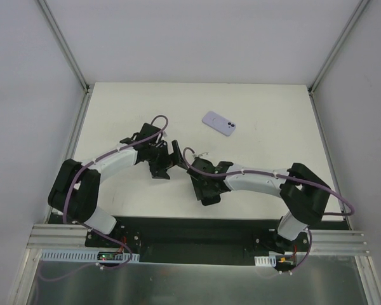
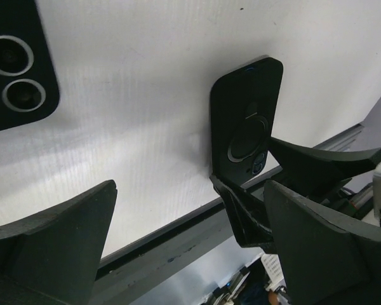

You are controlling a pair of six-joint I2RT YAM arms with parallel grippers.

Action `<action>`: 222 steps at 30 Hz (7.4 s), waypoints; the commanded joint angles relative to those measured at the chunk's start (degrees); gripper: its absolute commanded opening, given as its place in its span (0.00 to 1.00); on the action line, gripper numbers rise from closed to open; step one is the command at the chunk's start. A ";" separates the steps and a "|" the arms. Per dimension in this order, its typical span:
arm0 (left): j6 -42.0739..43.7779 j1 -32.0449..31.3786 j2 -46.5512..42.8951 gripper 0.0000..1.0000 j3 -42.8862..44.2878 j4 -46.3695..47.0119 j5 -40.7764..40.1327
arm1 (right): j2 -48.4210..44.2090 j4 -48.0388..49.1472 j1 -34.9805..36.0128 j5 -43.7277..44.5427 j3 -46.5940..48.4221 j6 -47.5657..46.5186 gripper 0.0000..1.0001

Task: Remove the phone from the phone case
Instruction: Pick up the phone at the center of the board, then adjust the phone.

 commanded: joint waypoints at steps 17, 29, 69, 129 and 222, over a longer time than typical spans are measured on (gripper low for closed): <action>-12.04 -5.72 11.69 0.99 -0.88 24.07 13.82 | -14.55 4.47 -3.38 -3.05 -5.07 2.61 0.39; -19.78 -8.10 16.53 0.98 -3.70 37.53 18.75 | -17.63 5.26 -4.08 -3.66 -4.27 3.23 0.39; -27.08 -8.45 8.97 0.00 5.08 17.68 9.88 | -4.98 -8.53 17.97 34.81 7.15 -17.25 0.69; -35.59 3.68 -4.57 0.87 -11.26 75.22 21.83 | -33.37 82.51 -34.49 -44.80 -29.05 43.03 0.01; -41.96 4.91 -12.46 0.00 -1.79 64.06 21.65 | -17.17 83.40 -30.63 -57.73 -26.78 36.33 0.50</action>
